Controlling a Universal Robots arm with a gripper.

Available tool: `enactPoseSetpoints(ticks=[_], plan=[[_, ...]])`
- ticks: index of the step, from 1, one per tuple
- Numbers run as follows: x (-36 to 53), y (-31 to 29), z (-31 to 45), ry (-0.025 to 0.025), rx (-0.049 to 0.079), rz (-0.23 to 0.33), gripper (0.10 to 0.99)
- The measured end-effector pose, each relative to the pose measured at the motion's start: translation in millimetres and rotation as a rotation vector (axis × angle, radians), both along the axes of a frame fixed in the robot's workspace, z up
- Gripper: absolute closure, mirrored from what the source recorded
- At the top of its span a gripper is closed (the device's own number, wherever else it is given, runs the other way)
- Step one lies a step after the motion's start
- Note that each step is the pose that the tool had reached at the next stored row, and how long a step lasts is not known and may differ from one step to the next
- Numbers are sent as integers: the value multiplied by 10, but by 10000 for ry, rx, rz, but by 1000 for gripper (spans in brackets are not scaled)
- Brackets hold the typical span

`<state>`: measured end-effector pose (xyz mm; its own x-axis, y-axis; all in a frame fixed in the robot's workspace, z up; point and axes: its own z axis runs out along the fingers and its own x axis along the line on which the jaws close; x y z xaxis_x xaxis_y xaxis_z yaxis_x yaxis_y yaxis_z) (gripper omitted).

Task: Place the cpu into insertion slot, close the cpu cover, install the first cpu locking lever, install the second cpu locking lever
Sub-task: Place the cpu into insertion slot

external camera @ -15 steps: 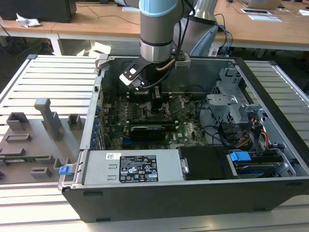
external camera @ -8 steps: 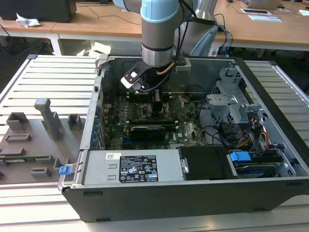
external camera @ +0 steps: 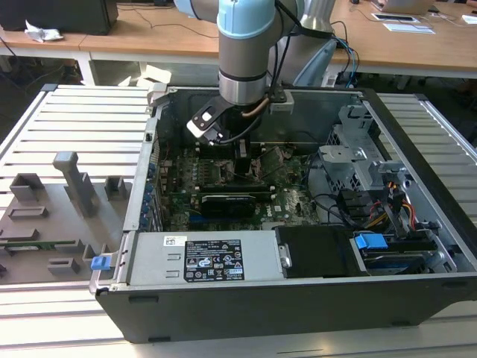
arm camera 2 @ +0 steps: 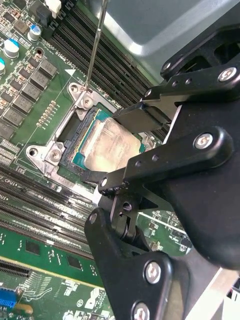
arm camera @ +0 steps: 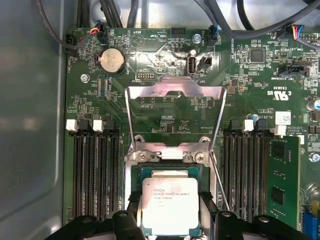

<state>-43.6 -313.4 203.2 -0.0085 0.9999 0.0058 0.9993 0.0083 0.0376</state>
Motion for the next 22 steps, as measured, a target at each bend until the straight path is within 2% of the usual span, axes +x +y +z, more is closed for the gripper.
enactPoseSetpoints(ticks=[7, 8, 17, 18, 19, 22], plan=[[-1, 0, -25, 0, 0, -2, 545], [-1, 0, -26, 1, -1, -2, 471], [-4, 14, -30, 1, -1, -1, 471], [-4, 15, -16, 1, -8, -2, 471], [-4, 15, 30, 1, -26, -2, 471], [-4, 16, 61, -1, -37, -2, 471]])
